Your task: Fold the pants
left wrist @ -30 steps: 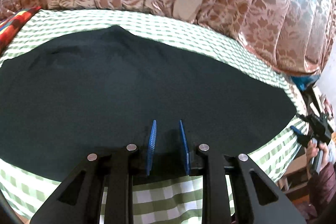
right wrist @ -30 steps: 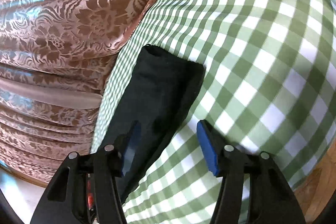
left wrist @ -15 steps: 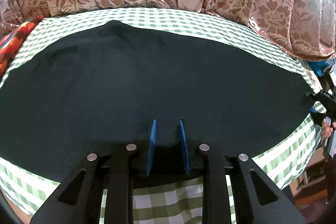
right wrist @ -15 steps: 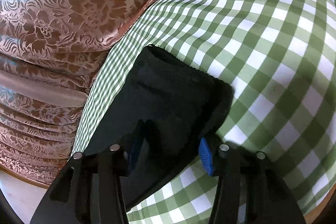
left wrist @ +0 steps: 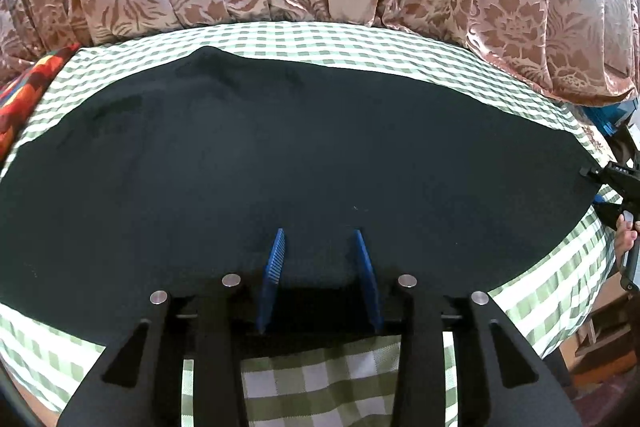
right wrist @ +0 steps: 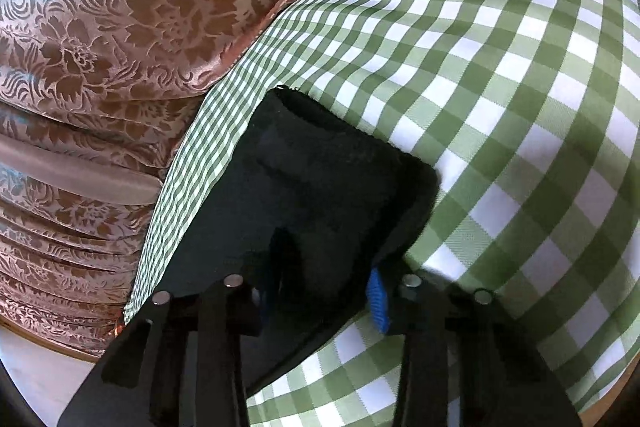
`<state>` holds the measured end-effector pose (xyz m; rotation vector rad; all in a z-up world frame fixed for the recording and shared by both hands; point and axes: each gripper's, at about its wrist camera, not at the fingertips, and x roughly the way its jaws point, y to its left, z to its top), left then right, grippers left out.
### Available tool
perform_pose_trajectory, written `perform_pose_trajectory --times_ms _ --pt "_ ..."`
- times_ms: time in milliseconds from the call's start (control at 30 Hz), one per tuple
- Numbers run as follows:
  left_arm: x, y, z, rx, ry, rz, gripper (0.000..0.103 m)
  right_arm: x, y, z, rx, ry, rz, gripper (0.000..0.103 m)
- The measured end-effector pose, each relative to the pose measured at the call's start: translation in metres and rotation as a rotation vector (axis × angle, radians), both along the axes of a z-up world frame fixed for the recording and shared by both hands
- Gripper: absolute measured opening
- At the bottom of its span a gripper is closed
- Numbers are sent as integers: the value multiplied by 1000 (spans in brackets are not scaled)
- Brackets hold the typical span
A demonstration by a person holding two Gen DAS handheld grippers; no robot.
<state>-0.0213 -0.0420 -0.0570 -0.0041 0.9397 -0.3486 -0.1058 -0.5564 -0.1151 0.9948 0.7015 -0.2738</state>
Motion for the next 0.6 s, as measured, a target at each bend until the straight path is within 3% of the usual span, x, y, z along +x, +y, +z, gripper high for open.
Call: perform_pose_trajectory --times_ms 133,400,600 --pt "0 0 1 -3 0 0 35 -1 0 -1 5 -2 -3 32" --pt "-1 1 2 -2 -2 -2 35 4 1 2 -9 12 24 16" --pt "-2 1 1 -4 -2 1 35 3 6 13 -26 -6 30 14"
